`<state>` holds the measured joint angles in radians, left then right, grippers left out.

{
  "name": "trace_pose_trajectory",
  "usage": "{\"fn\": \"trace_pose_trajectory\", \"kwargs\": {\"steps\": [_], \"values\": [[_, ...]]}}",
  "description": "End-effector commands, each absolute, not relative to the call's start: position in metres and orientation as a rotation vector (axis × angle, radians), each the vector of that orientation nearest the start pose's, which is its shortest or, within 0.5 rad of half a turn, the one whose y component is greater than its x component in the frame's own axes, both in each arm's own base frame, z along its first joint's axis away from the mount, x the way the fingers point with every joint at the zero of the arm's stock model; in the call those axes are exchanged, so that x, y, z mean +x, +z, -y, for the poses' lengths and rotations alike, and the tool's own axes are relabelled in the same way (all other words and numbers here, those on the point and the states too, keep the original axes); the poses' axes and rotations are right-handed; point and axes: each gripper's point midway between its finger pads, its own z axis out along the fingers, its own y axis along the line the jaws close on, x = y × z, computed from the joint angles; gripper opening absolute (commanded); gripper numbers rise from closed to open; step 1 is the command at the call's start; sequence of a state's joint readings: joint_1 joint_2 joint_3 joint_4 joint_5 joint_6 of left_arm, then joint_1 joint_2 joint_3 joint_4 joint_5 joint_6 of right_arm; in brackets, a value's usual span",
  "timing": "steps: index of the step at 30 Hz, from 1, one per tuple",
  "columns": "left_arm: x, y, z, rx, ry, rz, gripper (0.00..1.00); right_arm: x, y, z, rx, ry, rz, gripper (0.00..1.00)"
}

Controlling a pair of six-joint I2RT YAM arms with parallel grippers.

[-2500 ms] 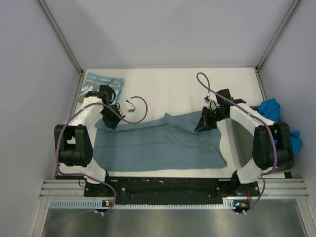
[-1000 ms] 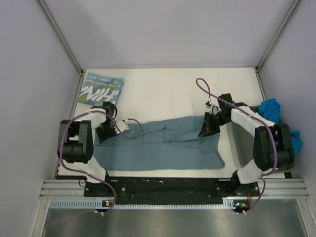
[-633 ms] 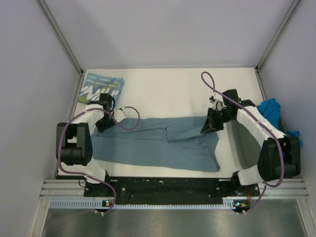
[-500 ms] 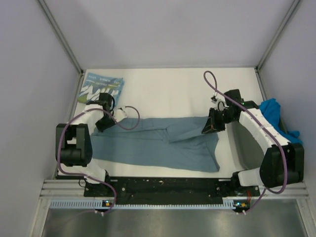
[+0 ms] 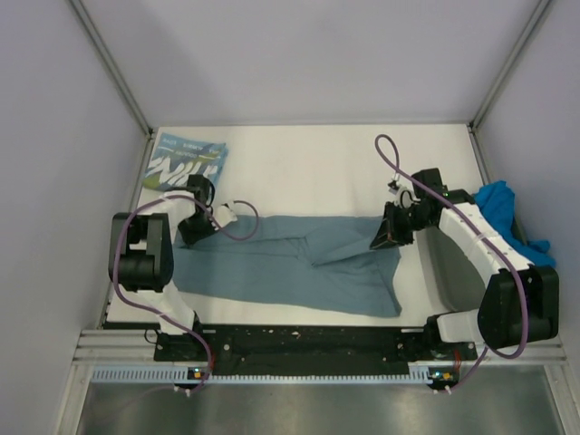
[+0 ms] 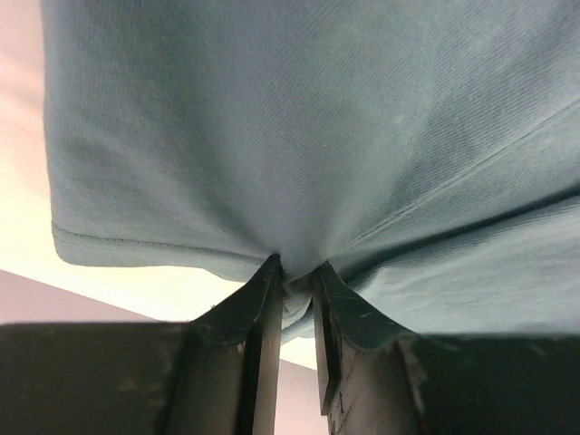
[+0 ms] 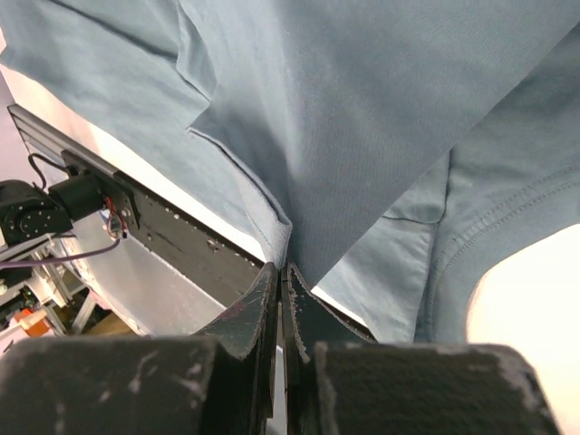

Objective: Fold and stack the t-shirts
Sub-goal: Fold the other side of the tshirt into a rectangle

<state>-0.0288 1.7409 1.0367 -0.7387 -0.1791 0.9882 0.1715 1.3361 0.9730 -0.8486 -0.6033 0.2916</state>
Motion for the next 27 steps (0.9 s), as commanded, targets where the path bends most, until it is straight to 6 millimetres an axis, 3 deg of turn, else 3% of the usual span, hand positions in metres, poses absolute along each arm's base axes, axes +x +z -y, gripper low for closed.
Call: {"fn": "trace_pose_trajectory", "kwargs": {"steps": [1, 6, 9, 14, 20, 21, 24, 27], "values": [[0.318, 0.026, -0.064, 1.44, 0.438, -2.671, 0.23, 0.23, 0.129, -0.15, -0.006, 0.963, -2.746, 0.0], [0.314, 0.041, -0.06, 1.423, 0.39, -2.673, 0.45, 0.231, 0.129, -0.149, -0.014, 0.959, -2.747, 0.0], [0.312, 0.044, -0.056, 1.43, 0.351, -2.67, 0.49, 0.231, 0.128, -0.149, -0.013, 0.958, -2.748, 0.0], [0.311, 0.041, -0.057, 1.416, 0.331, -2.715, 0.27, 0.232, 0.127, -0.148, -0.018, 0.958, -2.749, 0.0], [0.31, 0.049, -0.052, 1.378, 0.292, -2.712, 0.29, 0.231, 0.128, -0.148, -0.013, 0.958, -2.746, 0.0], [0.311, 0.051, -0.051, 1.376, 0.29, -2.708, 0.26, 0.231, 0.129, -0.148, -0.012, 0.959, -2.746, 0.0], [0.311, 0.054, -0.051, 1.381, 0.29, -2.698, 0.0, 0.231, 0.131, -0.148, -0.009, 0.958, -2.743, 0.0], [0.313, 0.059, -0.051, 1.379, 0.291, -2.7, 0.0, 0.23, 0.135, -0.148, -0.008, 0.96, -2.736, 0.0]]}}
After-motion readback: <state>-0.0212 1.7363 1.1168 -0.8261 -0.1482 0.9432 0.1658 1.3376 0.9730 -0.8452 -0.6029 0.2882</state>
